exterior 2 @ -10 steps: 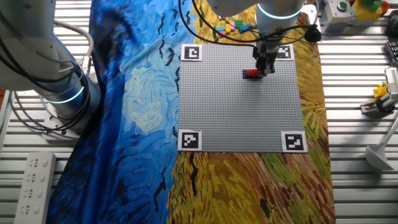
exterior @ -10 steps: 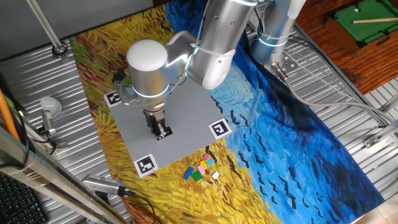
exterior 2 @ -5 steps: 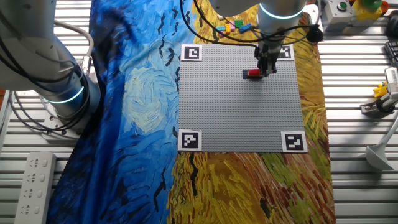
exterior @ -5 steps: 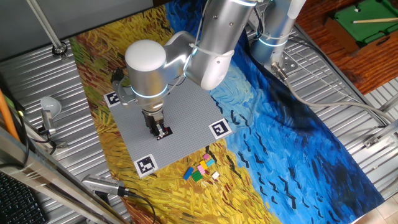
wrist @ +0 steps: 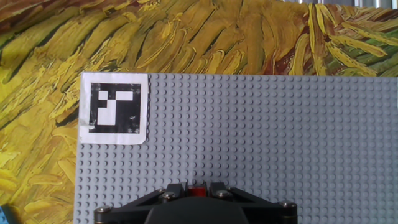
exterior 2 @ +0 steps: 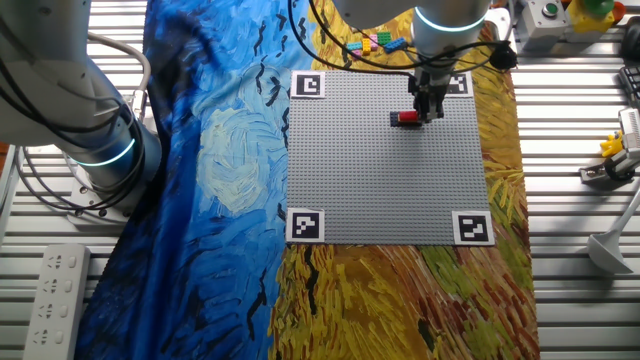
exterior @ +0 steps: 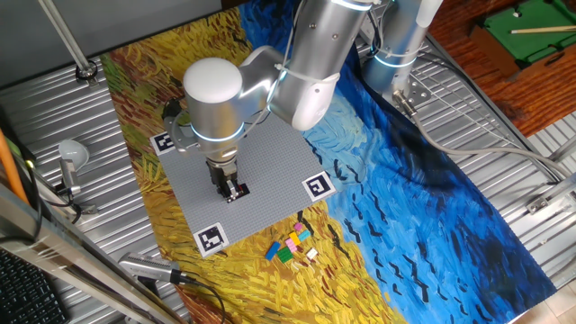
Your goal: Stack small Lego blocks one on top of the other
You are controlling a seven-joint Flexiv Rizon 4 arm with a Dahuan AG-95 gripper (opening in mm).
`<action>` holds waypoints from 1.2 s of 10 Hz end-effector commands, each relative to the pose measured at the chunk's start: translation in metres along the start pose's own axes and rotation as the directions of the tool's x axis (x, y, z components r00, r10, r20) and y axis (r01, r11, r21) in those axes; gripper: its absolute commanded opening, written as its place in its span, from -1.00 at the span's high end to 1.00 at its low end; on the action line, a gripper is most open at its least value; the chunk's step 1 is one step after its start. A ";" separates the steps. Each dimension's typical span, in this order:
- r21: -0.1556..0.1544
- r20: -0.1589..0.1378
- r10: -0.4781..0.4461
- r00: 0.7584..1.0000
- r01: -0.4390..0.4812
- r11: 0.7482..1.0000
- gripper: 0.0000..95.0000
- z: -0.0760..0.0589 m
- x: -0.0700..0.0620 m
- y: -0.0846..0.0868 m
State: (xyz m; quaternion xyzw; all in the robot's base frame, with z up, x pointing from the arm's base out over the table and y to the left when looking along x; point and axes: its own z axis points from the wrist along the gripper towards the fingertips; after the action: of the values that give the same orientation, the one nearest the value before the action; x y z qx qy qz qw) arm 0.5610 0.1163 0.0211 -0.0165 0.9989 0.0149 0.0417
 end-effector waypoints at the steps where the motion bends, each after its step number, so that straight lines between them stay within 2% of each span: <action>1: -0.001 0.003 0.001 1.000 -0.001 1.000 1.00 0.000 0.000 0.000; 12: -0.007 0.008 0.002 1.000 -0.002 1.000 1.00 0.003 0.000 0.000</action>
State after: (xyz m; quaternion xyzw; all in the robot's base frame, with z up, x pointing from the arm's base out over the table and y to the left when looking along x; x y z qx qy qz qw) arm 0.5614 0.1164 0.0183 -0.0152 0.9987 0.0184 0.0461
